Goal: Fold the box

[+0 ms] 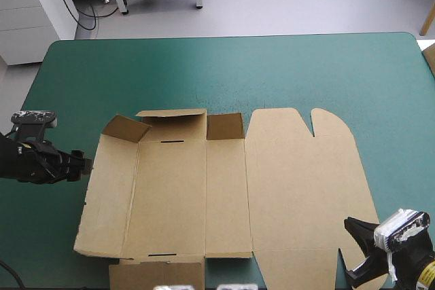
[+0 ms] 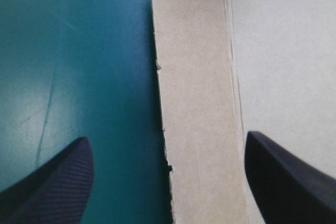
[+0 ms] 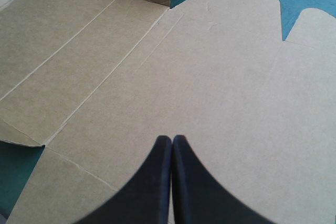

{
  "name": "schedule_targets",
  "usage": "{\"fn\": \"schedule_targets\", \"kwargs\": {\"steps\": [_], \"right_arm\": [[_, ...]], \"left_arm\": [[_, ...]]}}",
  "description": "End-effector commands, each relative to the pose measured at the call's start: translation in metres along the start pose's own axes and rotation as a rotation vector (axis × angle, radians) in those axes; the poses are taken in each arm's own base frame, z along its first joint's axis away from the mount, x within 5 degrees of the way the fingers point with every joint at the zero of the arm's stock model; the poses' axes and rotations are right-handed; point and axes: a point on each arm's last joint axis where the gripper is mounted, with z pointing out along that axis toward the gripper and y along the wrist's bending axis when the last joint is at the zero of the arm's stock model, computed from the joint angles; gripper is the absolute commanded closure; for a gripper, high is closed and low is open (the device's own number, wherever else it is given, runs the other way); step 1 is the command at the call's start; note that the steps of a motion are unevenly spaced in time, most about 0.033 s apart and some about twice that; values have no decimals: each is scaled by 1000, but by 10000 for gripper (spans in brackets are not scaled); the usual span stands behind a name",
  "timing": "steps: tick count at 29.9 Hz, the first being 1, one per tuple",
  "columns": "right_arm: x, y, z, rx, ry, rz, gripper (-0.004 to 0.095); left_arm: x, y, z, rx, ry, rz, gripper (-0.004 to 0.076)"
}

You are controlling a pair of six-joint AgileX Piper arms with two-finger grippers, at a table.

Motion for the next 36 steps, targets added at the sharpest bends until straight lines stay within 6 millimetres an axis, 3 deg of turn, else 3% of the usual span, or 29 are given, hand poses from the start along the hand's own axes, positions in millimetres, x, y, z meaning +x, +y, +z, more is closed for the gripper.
{"fn": "schedule_targets", "kwargs": {"steps": [1, 10, 20, 29, 36], "right_arm": [[-12, 1, -3, -1, -80, -13, 929], [-12, 1, -3, -1, -80, -13, 929], [-12, 1, -3, -2, -80, -12, 929], [-12, 1, -3, -2, -80, -12, 929], [-12, 1, -3, -2, -80, -12, 929]], "left_arm": [[4, -6, -5, 35, 8, -11, 159], [20, 2, 39, 67, 191, -47, 159], [21, 6, 86, 204, 359, -98, 159], [28, -2, 104, 327, 404, -183, 164], [45, -6, 113, 357, 464, -210, 358]]}}
